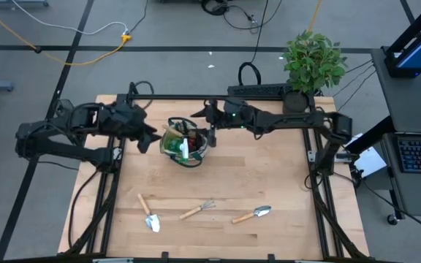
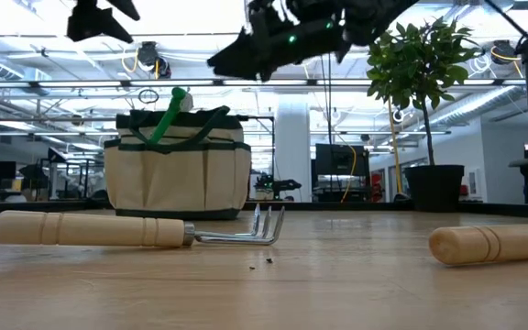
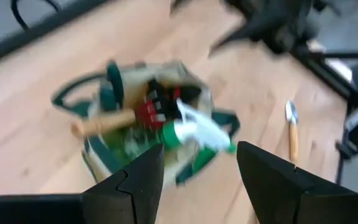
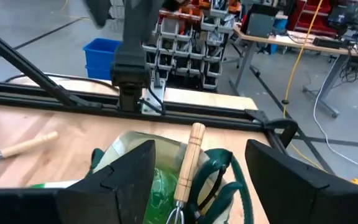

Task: Pick & Place Garden tools in Gardening bag
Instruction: Put the left brown trowel into the gardening bag

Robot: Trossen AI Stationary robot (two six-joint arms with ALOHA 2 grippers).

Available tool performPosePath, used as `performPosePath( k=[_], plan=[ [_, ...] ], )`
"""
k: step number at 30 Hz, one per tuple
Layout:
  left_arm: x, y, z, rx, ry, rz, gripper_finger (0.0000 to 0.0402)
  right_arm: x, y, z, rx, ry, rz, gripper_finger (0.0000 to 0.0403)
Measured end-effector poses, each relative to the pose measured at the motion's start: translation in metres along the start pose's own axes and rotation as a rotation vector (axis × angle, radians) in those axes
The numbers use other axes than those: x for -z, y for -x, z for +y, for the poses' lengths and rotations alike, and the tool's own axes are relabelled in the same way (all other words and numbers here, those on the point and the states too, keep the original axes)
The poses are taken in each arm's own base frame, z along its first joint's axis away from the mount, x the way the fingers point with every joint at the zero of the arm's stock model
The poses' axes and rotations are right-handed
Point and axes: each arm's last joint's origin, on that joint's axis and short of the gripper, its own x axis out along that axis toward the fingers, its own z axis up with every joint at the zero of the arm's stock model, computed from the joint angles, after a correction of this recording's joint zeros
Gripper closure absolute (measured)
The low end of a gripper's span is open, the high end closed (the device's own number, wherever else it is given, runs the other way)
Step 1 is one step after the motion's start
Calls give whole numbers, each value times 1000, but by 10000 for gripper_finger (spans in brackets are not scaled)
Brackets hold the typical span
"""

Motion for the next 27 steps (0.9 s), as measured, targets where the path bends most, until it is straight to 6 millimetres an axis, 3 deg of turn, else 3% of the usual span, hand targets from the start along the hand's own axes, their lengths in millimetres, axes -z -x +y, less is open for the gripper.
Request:
performPosePath(
  k=[11, 21, 27],
  plan=[
    [37, -8, -16, 10, -87, 266, 192, -32, 47, 4, -20, 21, 106, 164],
    [71, -38, -39, -130, -300, 570, 192, -47, 77, 8, -29, 0, 159, 167],
    [90, -56, -49, -305, -109, 698, 192, -49, 84, 9, -34, -24, 183, 167]
  ],
)
